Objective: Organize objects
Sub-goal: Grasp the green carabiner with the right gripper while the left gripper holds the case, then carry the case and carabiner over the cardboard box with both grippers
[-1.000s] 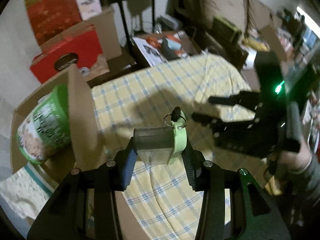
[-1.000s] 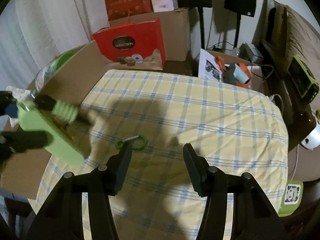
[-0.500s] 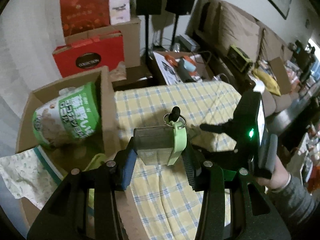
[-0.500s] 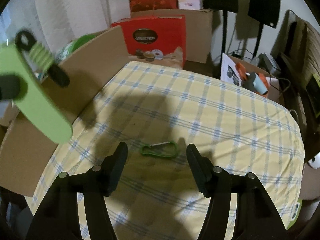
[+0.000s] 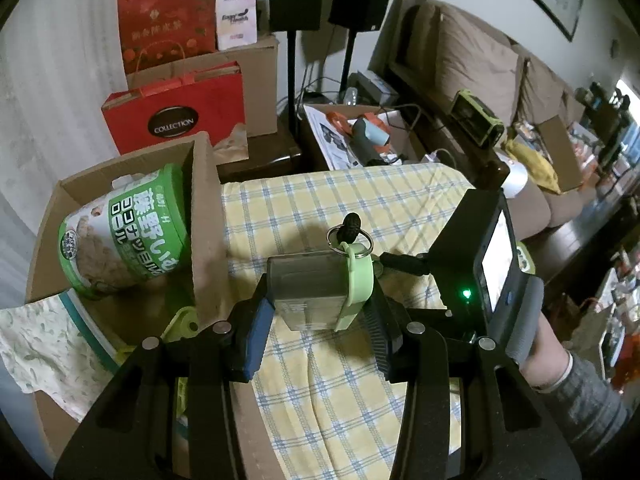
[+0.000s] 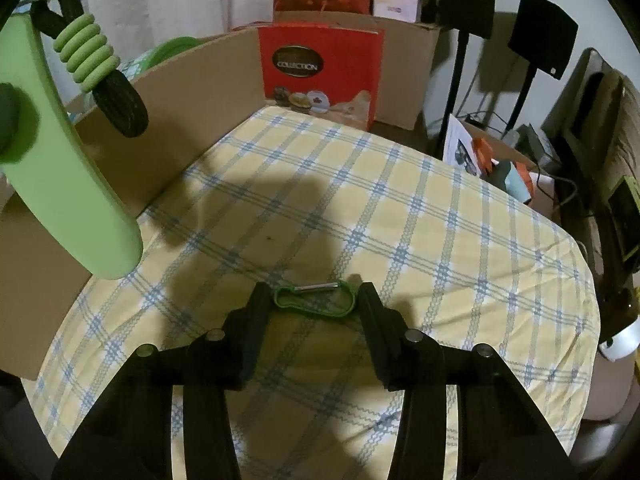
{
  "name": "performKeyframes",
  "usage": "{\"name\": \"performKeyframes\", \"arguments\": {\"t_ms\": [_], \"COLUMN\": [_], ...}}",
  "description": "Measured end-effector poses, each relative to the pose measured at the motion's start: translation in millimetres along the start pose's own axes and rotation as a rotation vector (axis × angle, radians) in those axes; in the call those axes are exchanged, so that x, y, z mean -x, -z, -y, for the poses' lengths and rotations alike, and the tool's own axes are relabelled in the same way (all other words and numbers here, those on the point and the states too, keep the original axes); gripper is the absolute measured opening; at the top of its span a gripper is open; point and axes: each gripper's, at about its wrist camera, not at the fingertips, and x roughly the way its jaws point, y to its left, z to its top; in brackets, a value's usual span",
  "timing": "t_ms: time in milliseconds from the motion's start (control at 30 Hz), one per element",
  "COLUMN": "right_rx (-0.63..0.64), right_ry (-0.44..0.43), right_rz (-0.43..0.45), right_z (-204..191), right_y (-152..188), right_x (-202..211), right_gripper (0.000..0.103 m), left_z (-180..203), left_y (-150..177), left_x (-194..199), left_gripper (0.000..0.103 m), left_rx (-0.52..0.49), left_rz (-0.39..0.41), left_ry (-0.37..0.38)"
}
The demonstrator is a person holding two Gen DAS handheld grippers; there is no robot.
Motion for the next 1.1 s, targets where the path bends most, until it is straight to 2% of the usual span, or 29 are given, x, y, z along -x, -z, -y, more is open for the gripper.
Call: {"name": "performKeyframes", "arguments": {"t_ms": [200,400,600,867,1100], "right_rx": [-0.053,-0.087,-0.102,-0.076,-0.037], "right_ry": [-0.023,-0.009,-0.002,-0.026,-0.07], "right_rz": [0.02,0.053,0.106,0.162,0.193], "right_z": [5.1,10.3,8.1,-19.6,-53.8], "right_y": [0.5,-6.8,-17.2,-31.7,-39.0], "right_x": [14.6,42.9,76.3,119.1,139.5], "right_gripper": [0.045,0.045,0.045,0.045,0.045], "left_z": [1.0,-0.3,-5.3,-17.2,-33.0], "left_y": [1.8,3.6,8.0,15.1,25.6], "left_x": [1.9,12.3,28.9,57.6,93.9], "left_gripper": [0.041,0.041,0.041,0.041,0.041], "left_rx": [0.011,0.024,0.038,0.067,0.092], "left_rz": [0.01,0.029,0.065,0.108,0.149], "left_ry": [0.005,0.007,-0.025,-0.042,-0.045]}}
